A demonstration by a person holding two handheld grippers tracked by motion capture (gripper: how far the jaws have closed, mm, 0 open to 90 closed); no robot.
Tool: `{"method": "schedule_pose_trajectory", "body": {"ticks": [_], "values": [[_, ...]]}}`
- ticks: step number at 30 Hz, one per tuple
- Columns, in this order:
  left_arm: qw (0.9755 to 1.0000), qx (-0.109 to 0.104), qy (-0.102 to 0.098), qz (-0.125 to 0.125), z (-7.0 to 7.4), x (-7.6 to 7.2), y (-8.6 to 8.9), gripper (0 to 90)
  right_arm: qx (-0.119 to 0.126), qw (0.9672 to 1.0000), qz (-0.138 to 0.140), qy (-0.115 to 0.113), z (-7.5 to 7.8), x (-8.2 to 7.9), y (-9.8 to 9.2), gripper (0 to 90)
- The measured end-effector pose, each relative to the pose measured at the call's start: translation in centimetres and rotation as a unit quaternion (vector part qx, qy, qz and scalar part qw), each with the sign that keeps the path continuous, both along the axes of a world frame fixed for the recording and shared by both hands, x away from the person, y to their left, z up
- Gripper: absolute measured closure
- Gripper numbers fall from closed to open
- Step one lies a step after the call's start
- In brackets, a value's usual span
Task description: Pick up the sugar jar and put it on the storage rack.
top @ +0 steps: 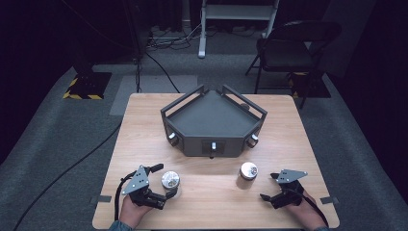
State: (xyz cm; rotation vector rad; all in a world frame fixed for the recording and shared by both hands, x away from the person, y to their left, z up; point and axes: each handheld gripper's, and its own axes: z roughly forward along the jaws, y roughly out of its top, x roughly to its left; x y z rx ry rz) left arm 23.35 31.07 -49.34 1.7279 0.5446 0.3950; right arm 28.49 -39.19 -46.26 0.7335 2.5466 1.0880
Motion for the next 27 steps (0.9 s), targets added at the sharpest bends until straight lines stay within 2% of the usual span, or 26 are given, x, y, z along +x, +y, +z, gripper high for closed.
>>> {"method": "schedule_pose_trajectory", "body": {"ticks": [2, 6, 8, 11, 18, 23, 25, 27], "values": [[1.0, -0.001, 0.0, -0.002, -0.2, 0.2, -0.1, 0.7, 0.0, 1.0, 0.0, 0.0, 0.0, 0.0, 0.0, 4.2], [0.9999, 0.01, -0.007, -0.005, -0.6, 0.1, -0.5, 5.8, 0.0, 1.0, 0.0, 0.0, 0.0, 0.0, 0.0, 4.2], [0.9998, 0.018, 0.002, -0.002, -0.7, 0.2, -0.7, 7.0, 0.0, 1.0, 0.0, 0.0, 0.0, 0.0, 0.0, 4.2], [0.9996, 0.018, 0.021, -0.003, -1.1, 0.5, -0.7, 8.1, 0.0, 1.0, -0.001, 0.0, 0.0, 0.0, 0.0, 4.4], [0.9975, 0.067, 0.026, -0.001, -1.0, 0.5, -1.5, 14.3, 0.0, 1.0, -0.002, 0.0, 0.0, 0.2, -0.1, 4.6], [0.9955, 0.085, 0.041, 0.006, -1.2, 0.7, -2.1, 22.3, 0.0, 1.0, -0.002, 0.0, 0.0, 0.2, -0.1, 4.6], [0.9955, 0.086, 0.038, 0.01, -1.2, 0.5, -2.2, 28.3, 0.0, 1.0, -0.002, 0.0, 0.0, 0.2, -0.1, 4.6], [0.9952, 0.091, 0.034, 0.012, -1.2, 0.4, -2.4, 29.8, 0.0, 1.0, -0.002, 0.0, 0.0, 0.2, -0.1, 4.6]]}}
